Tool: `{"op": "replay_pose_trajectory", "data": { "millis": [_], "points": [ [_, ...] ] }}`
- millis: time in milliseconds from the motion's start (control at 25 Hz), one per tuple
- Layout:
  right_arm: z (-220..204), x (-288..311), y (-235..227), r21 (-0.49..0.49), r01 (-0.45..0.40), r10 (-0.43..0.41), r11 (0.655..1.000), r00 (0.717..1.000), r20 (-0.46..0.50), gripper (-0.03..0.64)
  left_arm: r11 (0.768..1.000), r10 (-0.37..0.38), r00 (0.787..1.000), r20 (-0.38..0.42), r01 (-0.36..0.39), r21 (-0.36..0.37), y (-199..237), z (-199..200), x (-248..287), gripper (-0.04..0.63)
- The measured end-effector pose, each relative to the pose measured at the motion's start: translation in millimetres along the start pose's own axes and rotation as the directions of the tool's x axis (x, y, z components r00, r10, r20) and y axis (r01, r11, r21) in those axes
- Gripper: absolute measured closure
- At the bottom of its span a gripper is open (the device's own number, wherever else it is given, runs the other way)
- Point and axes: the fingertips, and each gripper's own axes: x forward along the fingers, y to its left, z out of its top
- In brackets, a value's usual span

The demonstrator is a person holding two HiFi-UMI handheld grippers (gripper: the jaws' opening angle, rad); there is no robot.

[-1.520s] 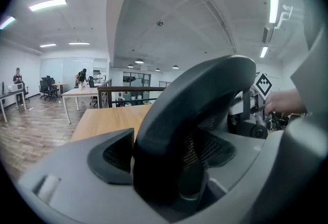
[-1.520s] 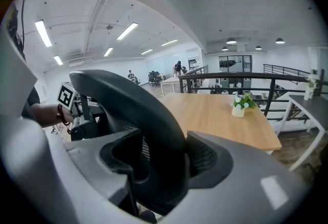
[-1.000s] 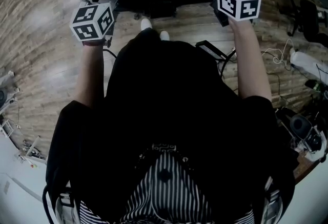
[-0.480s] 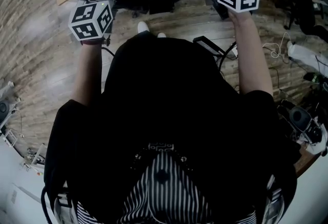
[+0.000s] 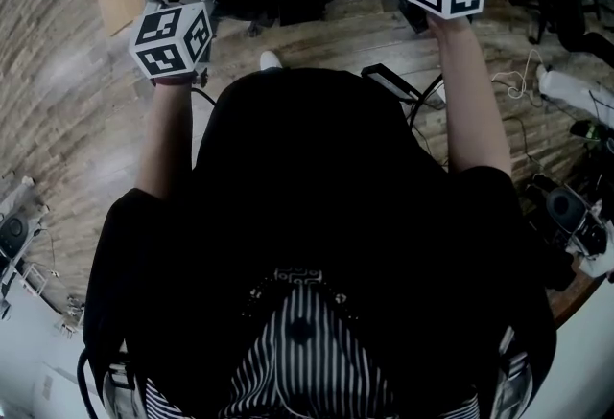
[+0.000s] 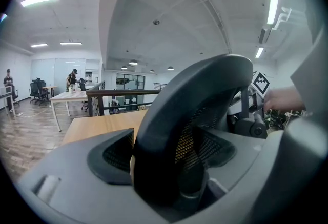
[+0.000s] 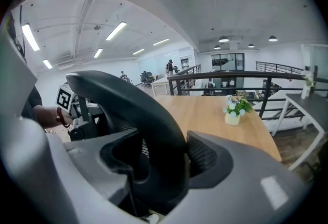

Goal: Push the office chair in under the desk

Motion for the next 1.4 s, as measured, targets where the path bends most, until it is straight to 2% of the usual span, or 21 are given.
{"op": "replay_pose_trajectory", "data": {
  "millis": [320, 560, 840, 1040, 1240, 1320, 1400],
  "points": [
    [18, 22, -11, 0.029, 0.030, -0.030, 0.999, 1.000, 0.006, 0.344, 0.999, -0.034, 0.999, 0.008, 0.034, 0.015, 26, 12, 26, 0.222],
    [25, 28, -27, 0.042, 0.059, -0.059, 0.997, 0.998, 0.012, 0.344, 0.997, -0.077, 0.997, -0.018, 0.078, 0.028, 28, 16, 46, 0.224],
    [27, 27, -37, 0.038, 0.023, -0.022, 0.999, 1.000, -0.021, 0.342, 0.999, -0.042, 0.998, -0.045, 0.041, -0.008, 23, 19, 51, 0.219],
    [29, 28, -42, 0.026, 0.011, -0.011, 1.000, 1.000, 0.009, 0.342, 0.999, -0.012, 0.999, -0.051, 0.010, -0.035, 24, 19, 54, 0.213],
    [23, 16, -39, 0.022, 0.011, -0.011, 1.000, 1.000, 0.001, 0.342, 0.999, 0.021, 0.995, -0.097, -0.025, -0.036, 18, 10, 39, 0.206],
    [20, 3, -32, 0.005, 0.004, -0.004, 1.000, 1.000, 0.004, 0.342, 0.997, 0.030, 0.996, -0.082, -0.036, -0.070, 17, 6, 24, 0.210],
    [18, -19, -18, 0.033, -0.030, 0.028, 0.999, 0.998, 0.052, 0.343, 0.995, 0.024, 0.998, -0.055, -0.029, -0.097, 9, 5, 3, 0.237]
  ]
}}
